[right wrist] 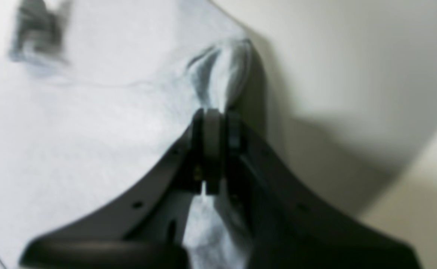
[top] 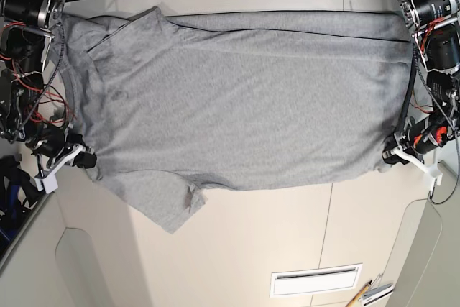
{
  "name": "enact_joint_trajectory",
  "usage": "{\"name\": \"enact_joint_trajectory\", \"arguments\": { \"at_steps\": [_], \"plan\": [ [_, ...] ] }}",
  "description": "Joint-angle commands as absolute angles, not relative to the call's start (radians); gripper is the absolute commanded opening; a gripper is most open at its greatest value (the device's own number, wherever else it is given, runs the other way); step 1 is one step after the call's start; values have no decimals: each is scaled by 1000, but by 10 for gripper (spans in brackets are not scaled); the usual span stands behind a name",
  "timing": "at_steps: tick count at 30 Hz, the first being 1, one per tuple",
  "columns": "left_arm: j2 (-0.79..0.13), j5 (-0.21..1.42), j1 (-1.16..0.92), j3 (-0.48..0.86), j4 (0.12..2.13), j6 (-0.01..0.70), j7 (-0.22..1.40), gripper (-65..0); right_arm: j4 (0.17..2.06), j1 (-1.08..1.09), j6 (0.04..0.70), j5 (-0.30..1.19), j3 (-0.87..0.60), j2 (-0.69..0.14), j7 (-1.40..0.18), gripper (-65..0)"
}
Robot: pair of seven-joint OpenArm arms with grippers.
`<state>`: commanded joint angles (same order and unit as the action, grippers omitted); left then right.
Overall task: Fold the T-shirt properly
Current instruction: 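Lift that side edge and fold it over onto the first fold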
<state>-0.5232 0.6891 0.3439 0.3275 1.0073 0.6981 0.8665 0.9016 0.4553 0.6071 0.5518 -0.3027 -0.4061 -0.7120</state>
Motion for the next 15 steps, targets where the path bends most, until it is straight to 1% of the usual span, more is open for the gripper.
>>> {"name": "enact_joint_trajectory", "arguments": {
  "at_steps": [2, 6, 9, 12, 15],
  "plan": [
    [-546, 700, 309, 328, 1068, 698, 890, -650, 958, 423, 607, 599, -303, -430, -756, -650],
    [-595, 764, 239, 328, 1159, 698, 946, -650, 1071, 334, 607, 668, -303, -471, -784, -650],
    [-617, 806, 194, 329, 1214, 698, 970, -650, 1149, 266, 606, 678, -307, -485, -786, -650],
    [-618, 823, 136, 328, 1258, 698, 997, -650, 1210, 194, 606, 679, -335, -484, -786, -650],
    [-617, 835, 94, 328, 1266, 698, 991, -650, 1221, 138, 598, 681, -348, -484, -786, -650]
  ]
}}
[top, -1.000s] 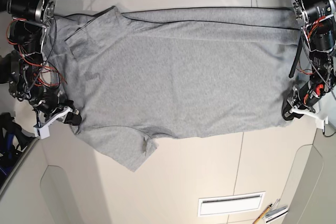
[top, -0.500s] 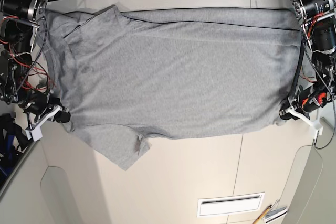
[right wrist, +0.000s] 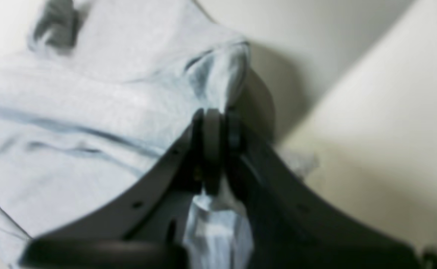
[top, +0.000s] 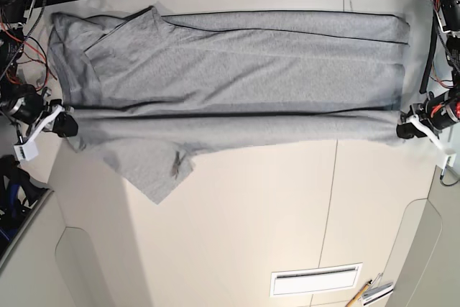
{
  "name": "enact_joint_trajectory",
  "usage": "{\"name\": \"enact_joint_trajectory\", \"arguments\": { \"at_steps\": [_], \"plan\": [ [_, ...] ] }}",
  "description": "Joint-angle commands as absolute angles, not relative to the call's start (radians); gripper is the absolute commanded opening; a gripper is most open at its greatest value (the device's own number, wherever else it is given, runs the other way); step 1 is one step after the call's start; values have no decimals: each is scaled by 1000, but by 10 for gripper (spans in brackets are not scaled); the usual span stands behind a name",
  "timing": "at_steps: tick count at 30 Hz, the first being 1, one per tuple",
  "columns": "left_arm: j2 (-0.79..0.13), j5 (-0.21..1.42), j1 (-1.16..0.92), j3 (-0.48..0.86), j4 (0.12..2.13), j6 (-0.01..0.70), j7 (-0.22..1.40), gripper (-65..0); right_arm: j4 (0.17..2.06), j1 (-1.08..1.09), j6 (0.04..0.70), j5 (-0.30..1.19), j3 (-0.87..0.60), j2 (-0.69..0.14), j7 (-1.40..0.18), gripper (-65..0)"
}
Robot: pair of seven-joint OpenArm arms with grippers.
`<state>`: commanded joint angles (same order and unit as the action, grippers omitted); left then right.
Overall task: Fold the T-shirt properly
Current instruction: 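Lift that side edge and fold it over onto the first fold, then lay the folded side down flat and open both grippers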
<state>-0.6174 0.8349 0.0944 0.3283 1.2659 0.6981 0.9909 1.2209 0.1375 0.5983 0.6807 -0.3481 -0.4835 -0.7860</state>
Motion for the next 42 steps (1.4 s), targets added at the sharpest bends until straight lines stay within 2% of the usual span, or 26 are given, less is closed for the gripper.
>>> {"name": "enact_joint_trajectory", "arguments": {
  "at_steps": [3, 5, 6, 7, 13, 17, 20, 22, 24, 28, 32, 37, 39, 42],
  "plan": [
    [-616, 840, 81, 328, 1266, 698, 992, -650, 1221, 97, 599, 678, -348, -478, -785, -650],
    [-612, 839, 80, 328, 1266, 698, 992, -650, 1221, 90, 598, 656, -356, -469, -779, -467],
    [-612, 840, 80, 328, 1266, 698, 991, -650, 1221, 91, 598, 650, -371, -460, -776, -402],
    [-612, 841, 80, 328, 1266, 698, 992, -650, 1221, 91, 598, 655, -389, -453, -758, -367],
    [-612, 841, 80, 328, 1266, 698, 992, -650, 1222, 162, 598, 655, -559, -398, -718, -361],
    [-612, 842, 80, 328, 1266, 698, 992, -650, 1221, 206, 598, 650, -556, -393, -707, -356],
    [-612, 843, 80, 328, 1266, 698, 989, -650, 1218, 236, 598, 596, -518, -379, -656, -291],
    [-612, 849, 80, 328, 1266, 698, 989, -650, 1186, 264, 594, 540, -453, -373, -597, -272],
    [-612, 850, 80, 328, 1266, 698, 989, -650, 1122, 303, 587, 484, -366, -368, -525, -272],
    [-612, 850, 80, 328, 1266, 698, 989, -650, 946, 397, 587, 473, -207, -357, -445, -272],
    [-612, 857, 80, 328, 1266, 698, 989, -650, 844, 451, 591, 445, -128, -318, -445, -272],
    [-612, 865, 80, 328, 1266, 698, 988, -650, 834, 451, 591, 445, -67, -277, -506, -275],
    [-612, 864, 80, 328, 1266, 698, 988, -650, 834, 451, 591, 445, -66, -265, -509, -333],
    [-612, 864, 80, 328, 1265, 698, 989, -650, 834, 451, 591, 444, -66, -263, -513, -525]
  ]
}}
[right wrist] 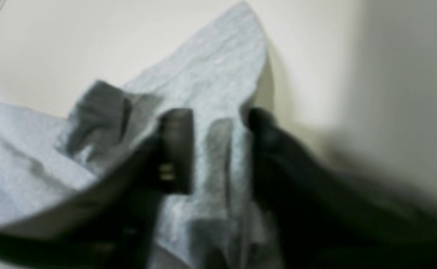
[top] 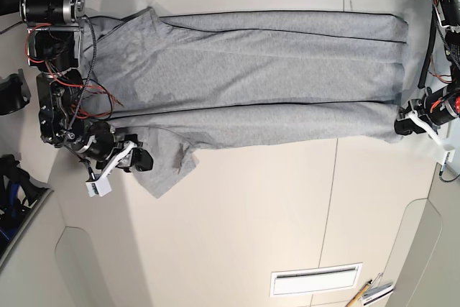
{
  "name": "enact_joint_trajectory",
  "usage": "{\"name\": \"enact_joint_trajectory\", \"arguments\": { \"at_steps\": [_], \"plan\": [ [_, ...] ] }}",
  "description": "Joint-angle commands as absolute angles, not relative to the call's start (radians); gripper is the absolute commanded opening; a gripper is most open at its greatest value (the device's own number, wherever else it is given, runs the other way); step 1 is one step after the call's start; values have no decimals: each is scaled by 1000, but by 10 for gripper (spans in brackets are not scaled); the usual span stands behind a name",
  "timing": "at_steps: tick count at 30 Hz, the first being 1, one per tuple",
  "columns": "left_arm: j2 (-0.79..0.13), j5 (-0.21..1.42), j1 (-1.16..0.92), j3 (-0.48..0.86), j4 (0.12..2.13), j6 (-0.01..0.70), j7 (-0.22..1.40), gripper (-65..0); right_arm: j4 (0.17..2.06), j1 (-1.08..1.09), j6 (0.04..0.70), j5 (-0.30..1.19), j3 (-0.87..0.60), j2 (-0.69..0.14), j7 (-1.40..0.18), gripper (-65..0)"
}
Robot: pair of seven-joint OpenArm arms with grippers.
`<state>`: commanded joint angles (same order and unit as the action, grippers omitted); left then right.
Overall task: Fold the T-shirt properly
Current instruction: 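Lay the folded side down flat and open both grippers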
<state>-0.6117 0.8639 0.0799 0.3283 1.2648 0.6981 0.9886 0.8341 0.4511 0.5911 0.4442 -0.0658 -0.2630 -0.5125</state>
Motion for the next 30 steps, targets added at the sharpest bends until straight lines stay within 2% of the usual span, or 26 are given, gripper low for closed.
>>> {"name": "enact_joint_trajectory", "arguments": {
  "at_steps": [2, 6, 10, 14, 21, 30],
  "plan": [
    [-612, 864, 80, 328, 1265, 698, 989, -650, 834, 451, 591, 429, -66, -263, -518, -647],
    [-612, 865, 80, 328, 1265, 698, 988, -650, 841, 451, 591, 407, -72, -272, -543, -650],
    [-616, 901, 81, 328, 1265, 698, 997, -650, 919, 445, 591, 443, -142, -273, -670, -650],
    [-630, 955, 80, 328, 1266, 698, 1072, -650, 1131, 346, 603, 611, -237, -291, -786, -650],
    [-657, 994, 79, 328, 1266, 698, 1152, -650, 1523, 97, 602, 716, -365, -291, -896, -650],
    [-696, 1147, 76, 328, 1266, 698, 1291, -650, 1744, -128, 602, 862, -487, -290, -977, -650]
  ]
}}
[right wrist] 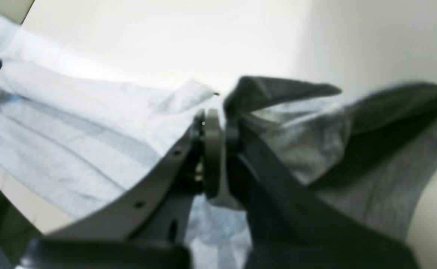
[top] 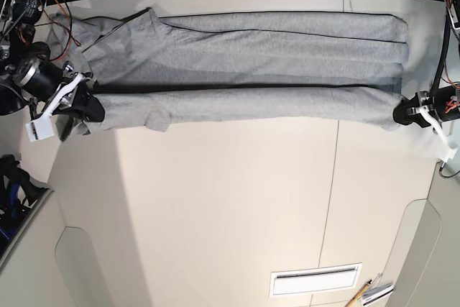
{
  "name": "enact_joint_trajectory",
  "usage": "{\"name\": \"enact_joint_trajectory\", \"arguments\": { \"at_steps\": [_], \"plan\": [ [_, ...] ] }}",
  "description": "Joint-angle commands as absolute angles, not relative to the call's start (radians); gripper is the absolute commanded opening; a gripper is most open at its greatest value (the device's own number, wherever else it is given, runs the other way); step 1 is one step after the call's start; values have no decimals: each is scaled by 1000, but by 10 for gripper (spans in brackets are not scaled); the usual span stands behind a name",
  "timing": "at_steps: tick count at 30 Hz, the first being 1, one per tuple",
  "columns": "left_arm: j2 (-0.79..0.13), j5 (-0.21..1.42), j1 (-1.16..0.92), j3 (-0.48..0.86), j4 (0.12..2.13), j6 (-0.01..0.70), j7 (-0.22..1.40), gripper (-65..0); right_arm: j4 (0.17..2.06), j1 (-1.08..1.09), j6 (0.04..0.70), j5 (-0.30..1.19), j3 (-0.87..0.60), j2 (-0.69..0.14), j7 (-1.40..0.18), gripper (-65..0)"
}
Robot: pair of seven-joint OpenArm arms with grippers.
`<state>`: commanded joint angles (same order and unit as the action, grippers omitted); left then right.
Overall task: Fold the T-shirt properly
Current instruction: 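Lay the folded side down flat and open both grippers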
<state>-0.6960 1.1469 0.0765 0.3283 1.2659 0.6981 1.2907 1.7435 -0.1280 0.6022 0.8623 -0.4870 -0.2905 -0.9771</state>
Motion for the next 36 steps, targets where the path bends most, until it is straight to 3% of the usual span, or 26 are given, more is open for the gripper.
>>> {"name": "enact_joint_trajectory", "arguments": {
  "at_steps": [7, 19, 28, 29, 32, 36],
  "plan": [
    [-701, 1153, 68, 328, 1266, 698, 1311, -650, 1826, -250, 602, 872, -500, -290, -981, -650],
    [-749, 1190, -132, 329, 1369, 698, 1343, -650, 1824, -297, 602, 866, -500, -290, -1013, -650],
    [-751, 1187, -139, 329, 1372, 698, 1332, -650, 1774, -322, 601, 811, -500, -280, -1016, -650],
    [-751, 1187, -139, 329, 1372, 698, 1332, -650, 1774, -323, 600, 811, -500, -280, -1015, -620],
    [-751, 1187, -139, 329, 1372, 698, 1332, -650, 1774, -322, 598, 813, -500, -280, -1015, -424],
    [-751, 1237, -139, 337, 1372, 698, 1341, -650, 1791, -323, 598, 878, -535, -280, -1031, -408]
  ]
}}
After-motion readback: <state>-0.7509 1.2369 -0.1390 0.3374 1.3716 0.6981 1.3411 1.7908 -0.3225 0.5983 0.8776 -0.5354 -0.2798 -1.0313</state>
